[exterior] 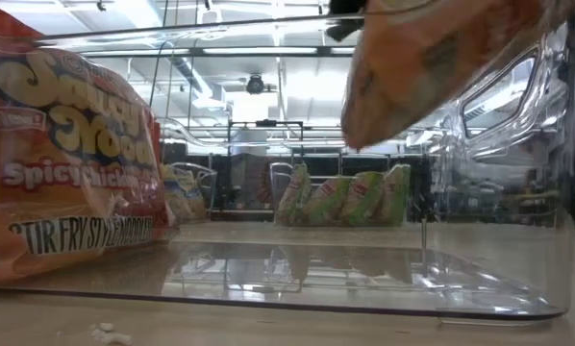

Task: Sort Maruchan noodles
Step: Put the orange noodle pack into the bottom transparent bin

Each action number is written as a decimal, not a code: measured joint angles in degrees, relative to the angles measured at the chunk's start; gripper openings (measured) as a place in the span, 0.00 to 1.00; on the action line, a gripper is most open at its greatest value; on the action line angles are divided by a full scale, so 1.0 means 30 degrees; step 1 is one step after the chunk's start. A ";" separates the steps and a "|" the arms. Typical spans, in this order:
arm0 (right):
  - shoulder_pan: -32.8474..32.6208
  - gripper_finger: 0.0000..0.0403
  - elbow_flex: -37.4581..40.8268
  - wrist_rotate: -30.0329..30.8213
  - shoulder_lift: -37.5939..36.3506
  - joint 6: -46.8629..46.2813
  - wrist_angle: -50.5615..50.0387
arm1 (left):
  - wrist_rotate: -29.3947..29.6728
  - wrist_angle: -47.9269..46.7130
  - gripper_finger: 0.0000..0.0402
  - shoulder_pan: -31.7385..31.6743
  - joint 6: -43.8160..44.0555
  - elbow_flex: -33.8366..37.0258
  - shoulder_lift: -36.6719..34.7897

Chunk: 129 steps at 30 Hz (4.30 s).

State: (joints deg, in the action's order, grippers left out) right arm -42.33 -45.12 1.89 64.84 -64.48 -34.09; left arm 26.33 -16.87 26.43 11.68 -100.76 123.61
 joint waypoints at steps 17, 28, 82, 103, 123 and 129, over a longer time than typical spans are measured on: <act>-0.0028 0.34 0.0000 -0.0015 0.0000 -0.1014 0.0491 | 0.1325 1.4040 0.01 0.0634 -0.2843 0.9547 -0.2270; 0.0967 0.34 0.0000 0.1195 0.0000 -0.1601 0.0582 | 0.0585 2.0875 0.01 -0.0759 -0.6733 1.2773 -0.1573; 0.1986 0.35 0.0000 0.5977 0.0184 0.6821 -0.0638 | -0.3303 -1.3632 0.36 0.4670 1.1865 0.8008 -1.1680; 0.1602 0.52 0.0000 0.5476 0.0219 0.5969 -0.1515 | -0.5240 -0.8317 0.47 0.4972 0.6300 1.1231 -0.6414; 0.1539 0.52 0.0000 0.3342 0.0133 0.6033 -0.2092 | -0.6800 -0.8504 0.03 0.5188 0.3869 1.1112 -0.5536; 0.1546 0.52 -0.1098 0.2706 0.0058 0.6647 -0.2119 | -0.6587 -1.0025 0.01 0.5183 0.3882 1.0323 -0.6372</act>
State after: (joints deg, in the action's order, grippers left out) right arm -37.69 -48.42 10.01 65.01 -44.54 -40.45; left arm 6.58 -46.94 41.98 23.33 -69.79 104.49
